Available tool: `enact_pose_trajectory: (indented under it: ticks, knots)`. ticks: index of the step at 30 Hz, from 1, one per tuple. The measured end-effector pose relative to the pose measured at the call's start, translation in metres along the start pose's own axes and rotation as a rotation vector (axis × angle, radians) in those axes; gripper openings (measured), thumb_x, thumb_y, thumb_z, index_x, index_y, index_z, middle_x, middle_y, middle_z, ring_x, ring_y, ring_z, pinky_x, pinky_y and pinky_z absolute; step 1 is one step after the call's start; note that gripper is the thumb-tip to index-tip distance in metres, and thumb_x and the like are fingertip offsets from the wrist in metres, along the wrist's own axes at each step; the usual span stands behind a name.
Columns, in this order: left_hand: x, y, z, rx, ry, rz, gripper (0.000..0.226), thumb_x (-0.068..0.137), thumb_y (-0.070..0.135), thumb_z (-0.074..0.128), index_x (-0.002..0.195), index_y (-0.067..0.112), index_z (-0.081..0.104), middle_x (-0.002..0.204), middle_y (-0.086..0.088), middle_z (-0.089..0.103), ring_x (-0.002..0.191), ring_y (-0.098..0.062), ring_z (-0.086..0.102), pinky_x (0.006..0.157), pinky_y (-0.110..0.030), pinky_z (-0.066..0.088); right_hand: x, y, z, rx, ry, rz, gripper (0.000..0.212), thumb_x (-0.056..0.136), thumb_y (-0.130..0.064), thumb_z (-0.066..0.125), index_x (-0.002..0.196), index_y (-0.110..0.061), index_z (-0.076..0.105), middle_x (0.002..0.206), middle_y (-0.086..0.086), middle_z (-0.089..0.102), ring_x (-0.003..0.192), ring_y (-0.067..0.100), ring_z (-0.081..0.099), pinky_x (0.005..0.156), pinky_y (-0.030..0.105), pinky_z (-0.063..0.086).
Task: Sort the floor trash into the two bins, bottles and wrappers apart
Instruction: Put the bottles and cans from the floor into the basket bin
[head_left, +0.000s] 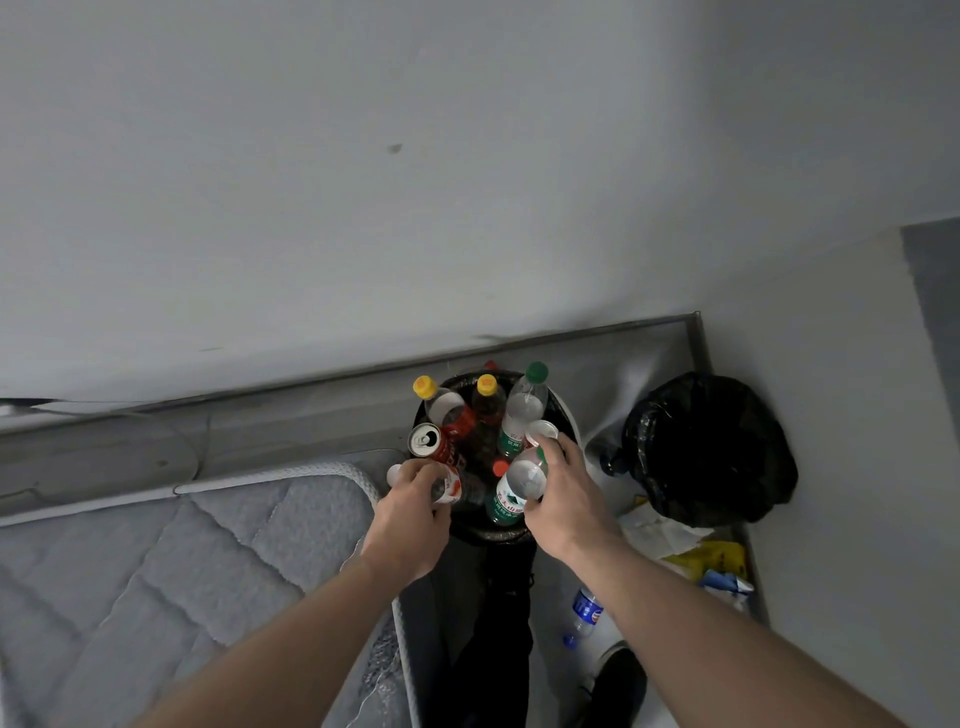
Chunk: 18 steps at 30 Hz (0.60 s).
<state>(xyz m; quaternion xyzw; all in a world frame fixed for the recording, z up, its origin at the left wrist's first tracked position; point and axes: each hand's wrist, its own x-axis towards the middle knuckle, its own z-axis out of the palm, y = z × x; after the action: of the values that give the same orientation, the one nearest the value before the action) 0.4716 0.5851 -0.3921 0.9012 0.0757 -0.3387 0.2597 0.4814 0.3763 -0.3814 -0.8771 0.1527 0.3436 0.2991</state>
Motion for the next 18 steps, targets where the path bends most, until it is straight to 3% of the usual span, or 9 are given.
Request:
enact_pose_trajectory:
  ticks: [5,8,14,18]
  knots:
    - [-0.008,0.003,0.000,0.017,-0.019,0.031,0.041,0.091,0.019,0.060,0.131,0.026,0.055,0.141,0.015,0.041,0.108,-0.022,0.061,0.090,-0.038,0.051,-0.022,0.009,-0.003,0.006,0.026,-0.010,0.092,0.084,-0.008,0.069,0.153,-0.041,0.018,0.162,-0.012,0.010,0.107,0.023,0.064,0.070,0.030,0.054]
    - [-0.013,0.013,-0.002,0.036,-0.020,0.068,0.038,0.089,0.018,0.061,0.126,0.026,0.057,0.137,0.013,0.044,0.103,-0.023,0.062,0.088,-0.039,0.052,-0.038,0.022,-0.004,0.066,0.079,-0.007,0.088,0.084,-0.011,0.068,0.153,-0.039,0.020,0.162,-0.009,0.013,0.122,0.020,0.058,0.087,0.032,0.055]
    - [-0.035,0.045,0.010,0.138,-0.050,0.160,0.041,0.084,0.015,0.062,0.124,0.026,0.059,0.135,0.005,0.046,0.107,-0.028,0.062,0.092,-0.040,0.050,-0.088,0.059,-0.016,0.118,0.047,0.105,0.081,0.086,-0.017,0.065,0.155,-0.029,0.024,0.162,-0.003,0.019,0.146,0.019,0.032,0.114,0.032,0.038]
    - [-0.063,0.081,0.056,0.141,-0.100,0.247,0.042,0.080,0.015,0.065,0.122,0.022,0.062,0.134,0.003,0.047,0.104,-0.032,0.064,0.092,-0.044,0.052,-0.138,0.108,-0.019,0.206,0.061,0.194,0.079,0.088,-0.024,0.064,0.155,-0.029,0.024,0.158,-0.005,0.022,0.143,0.019,0.036,0.111,0.032,0.040]
